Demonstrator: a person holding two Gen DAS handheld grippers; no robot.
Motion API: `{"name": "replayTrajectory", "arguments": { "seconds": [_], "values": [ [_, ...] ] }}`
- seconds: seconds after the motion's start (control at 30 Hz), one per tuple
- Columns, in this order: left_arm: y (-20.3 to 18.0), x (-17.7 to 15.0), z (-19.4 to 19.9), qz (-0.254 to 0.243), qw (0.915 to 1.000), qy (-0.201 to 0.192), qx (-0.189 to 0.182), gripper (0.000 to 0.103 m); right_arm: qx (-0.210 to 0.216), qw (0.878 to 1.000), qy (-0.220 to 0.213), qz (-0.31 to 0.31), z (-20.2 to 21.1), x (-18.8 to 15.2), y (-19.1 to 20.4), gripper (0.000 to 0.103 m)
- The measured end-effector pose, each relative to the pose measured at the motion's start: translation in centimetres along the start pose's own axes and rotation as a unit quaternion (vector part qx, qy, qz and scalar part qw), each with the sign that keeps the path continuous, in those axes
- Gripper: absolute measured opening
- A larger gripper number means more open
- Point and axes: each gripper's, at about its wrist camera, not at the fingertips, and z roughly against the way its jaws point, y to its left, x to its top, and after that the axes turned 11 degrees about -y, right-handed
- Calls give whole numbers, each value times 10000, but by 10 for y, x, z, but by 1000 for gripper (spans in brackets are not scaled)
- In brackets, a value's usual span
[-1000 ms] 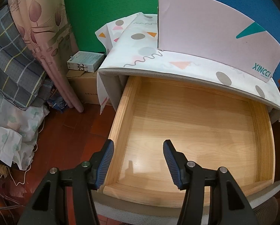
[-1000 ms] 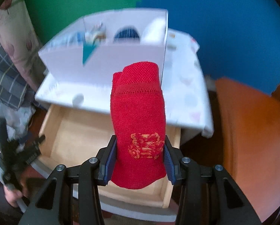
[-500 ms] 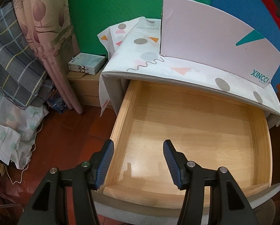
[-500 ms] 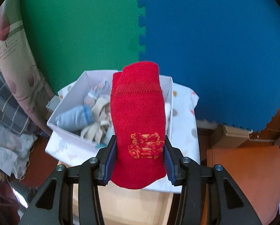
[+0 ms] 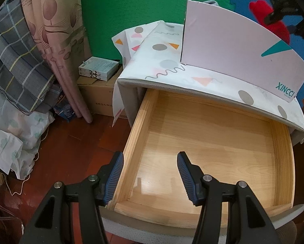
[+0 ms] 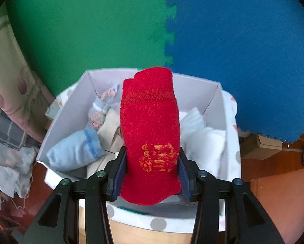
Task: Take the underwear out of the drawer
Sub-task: 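Open the right gripper to drop the red sock into the box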
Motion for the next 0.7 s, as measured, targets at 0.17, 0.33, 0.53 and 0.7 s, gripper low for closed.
{"name": "replayTrajectory", "arguments": {
  "seconds": [0.17, 0.33, 0.53, 0.7],
  "values": [
    [-1, 0, 0, -26, 10000, 16, 17, 56, -39, 10000, 87, -4, -17, -5, 7, 46],
    [-2, 0, -2, -22, 10000, 41, 21, 56, -75, 10000, -27, 36, -16, -7, 10, 52],
    [-4, -1, -2, -99, 9999, 43, 37, 56, 39, 9994, -316, 102, 14, -19, 11, 75],
    [-5, -2, -2, -83, 10000, 22, 26, 56, 79, 9974, -693, 178, 61, -48, 7, 90]
  ]
}}
